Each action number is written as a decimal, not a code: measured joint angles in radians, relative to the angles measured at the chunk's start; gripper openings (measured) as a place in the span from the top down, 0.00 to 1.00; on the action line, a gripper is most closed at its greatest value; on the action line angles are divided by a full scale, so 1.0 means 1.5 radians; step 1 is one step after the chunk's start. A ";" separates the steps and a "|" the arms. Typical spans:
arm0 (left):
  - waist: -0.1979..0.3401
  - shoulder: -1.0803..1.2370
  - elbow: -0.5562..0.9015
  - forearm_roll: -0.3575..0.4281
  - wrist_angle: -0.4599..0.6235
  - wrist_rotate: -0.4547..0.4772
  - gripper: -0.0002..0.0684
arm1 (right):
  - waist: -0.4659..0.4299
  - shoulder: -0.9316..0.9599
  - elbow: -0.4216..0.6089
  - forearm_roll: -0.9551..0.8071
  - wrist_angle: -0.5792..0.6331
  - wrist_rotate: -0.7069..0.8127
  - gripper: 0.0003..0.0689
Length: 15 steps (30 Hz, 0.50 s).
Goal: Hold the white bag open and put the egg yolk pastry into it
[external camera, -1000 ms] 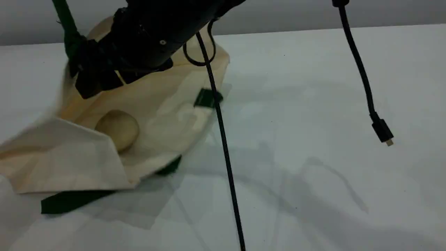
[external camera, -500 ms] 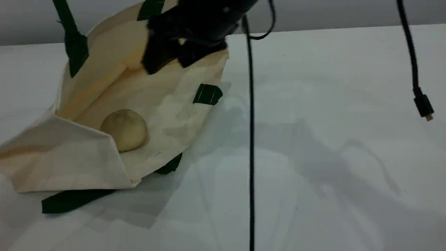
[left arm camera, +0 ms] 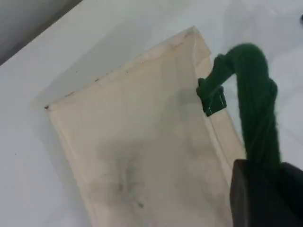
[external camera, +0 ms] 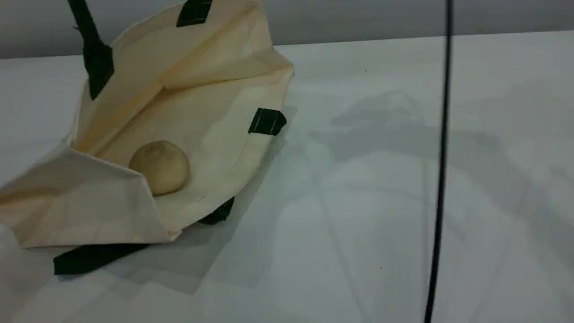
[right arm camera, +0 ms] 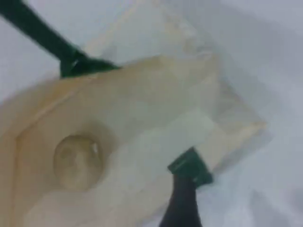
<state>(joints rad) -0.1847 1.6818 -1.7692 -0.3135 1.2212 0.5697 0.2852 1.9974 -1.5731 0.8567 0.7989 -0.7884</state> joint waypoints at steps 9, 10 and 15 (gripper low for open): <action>0.000 0.000 0.000 0.000 0.000 0.001 0.85 | -0.019 -0.120 0.000 -0.123 0.016 0.081 0.23; 0.000 0.000 0.000 0.000 0.000 0.001 0.85 | -0.019 -0.135 0.000 -0.145 0.019 0.099 0.23; 0.000 0.000 0.000 -0.001 0.000 0.001 0.85 | -0.019 -0.205 0.000 -0.254 0.056 0.202 0.23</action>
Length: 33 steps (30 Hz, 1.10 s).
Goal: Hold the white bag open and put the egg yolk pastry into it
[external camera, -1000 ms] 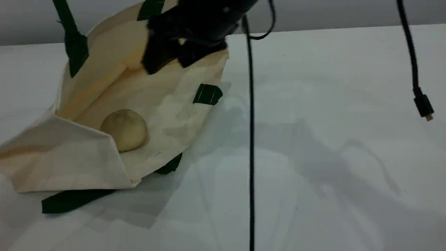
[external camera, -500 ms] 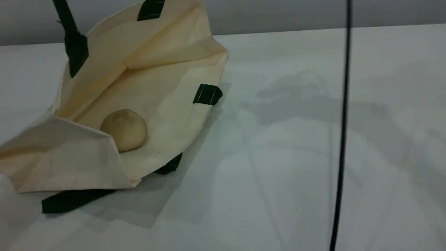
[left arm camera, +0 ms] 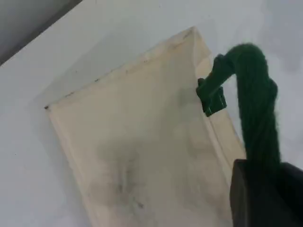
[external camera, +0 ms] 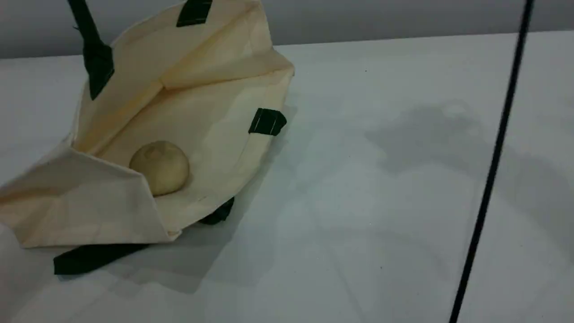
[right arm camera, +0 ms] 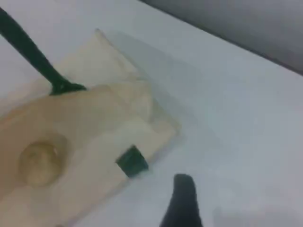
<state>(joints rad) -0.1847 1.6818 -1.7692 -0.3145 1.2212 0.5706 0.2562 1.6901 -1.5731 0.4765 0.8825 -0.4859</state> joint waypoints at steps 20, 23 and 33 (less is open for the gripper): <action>0.000 0.000 0.000 -0.001 0.000 0.000 0.84 | 0.000 -0.064 0.000 -0.068 0.036 0.079 0.23; 0.000 0.000 0.000 -0.003 -0.001 0.000 0.77 | 0.000 -0.064 0.000 -0.068 0.036 0.079 0.23; 0.000 0.000 0.000 -0.007 -0.002 -0.005 0.21 | 0.000 -0.064 0.000 -0.068 0.040 0.079 0.23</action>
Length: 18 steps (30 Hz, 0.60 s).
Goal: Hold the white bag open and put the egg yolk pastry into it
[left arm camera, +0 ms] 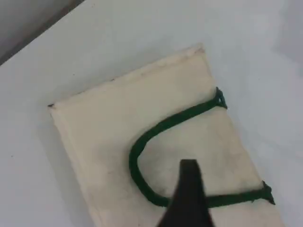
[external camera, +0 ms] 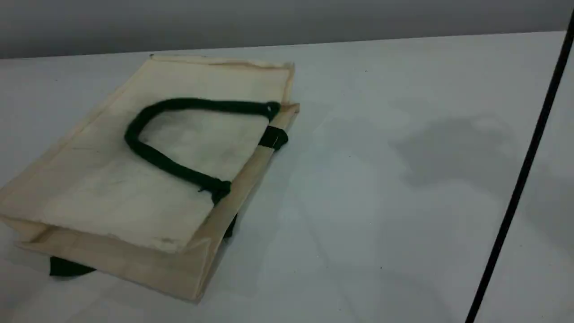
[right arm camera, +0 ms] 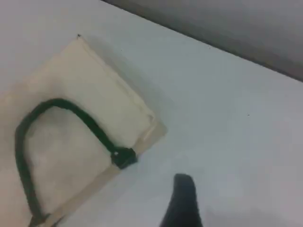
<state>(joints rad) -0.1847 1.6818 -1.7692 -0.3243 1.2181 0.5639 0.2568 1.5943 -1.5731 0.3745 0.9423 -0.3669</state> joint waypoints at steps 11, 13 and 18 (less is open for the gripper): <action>0.000 -0.059 0.000 0.007 0.003 -0.056 0.17 | 0.000 -0.054 0.000 0.005 0.032 0.000 0.23; 0.000 -0.084 0.000 0.008 0.003 -0.074 0.17 | 0.000 -0.082 0.000 0.010 0.044 0.002 0.23; 0.000 -0.161 0.000 0.022 0.003 -0.133 0.17 | 0.000 -0.164 0.000 0.015 0.087 0.006 0.23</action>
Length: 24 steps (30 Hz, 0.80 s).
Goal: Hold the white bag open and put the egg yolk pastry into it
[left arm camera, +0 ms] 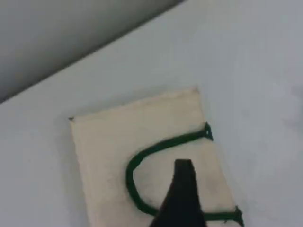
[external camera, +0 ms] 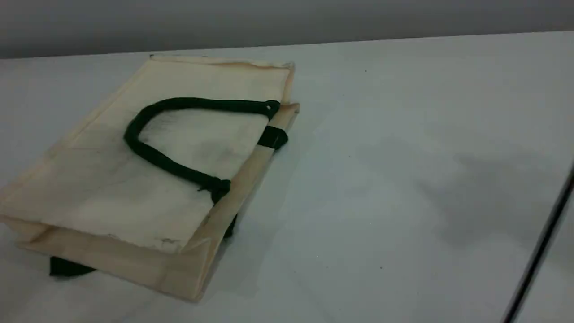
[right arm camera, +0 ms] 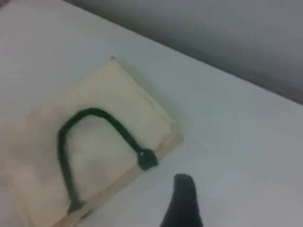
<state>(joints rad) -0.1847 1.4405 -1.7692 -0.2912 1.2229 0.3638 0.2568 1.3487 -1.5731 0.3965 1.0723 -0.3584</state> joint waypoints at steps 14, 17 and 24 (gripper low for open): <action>0.000 -0.318 0.174 0.060 0.001 -0.063 0.17 | 0.001 -0.303 0.002 -0.002 0.101 0.071 0.27; 0.000 -0.406 0.249 0.060 0.001 -0.063 0.17 | 0.001 -0.363 0.006 -0.002 0.101 0.085 0.27; 0.000 -0.613 0.415 0.060 0.000 -0.063 0.17 | 0.001 -0.506 0.117 -0.006 0.099 0.112 0.27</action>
<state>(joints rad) -0.1847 0.5213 -1.1461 -0.2013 1.2228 0.2687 0.2581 0.5893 -1.3976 0.3869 1.2208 -0.1904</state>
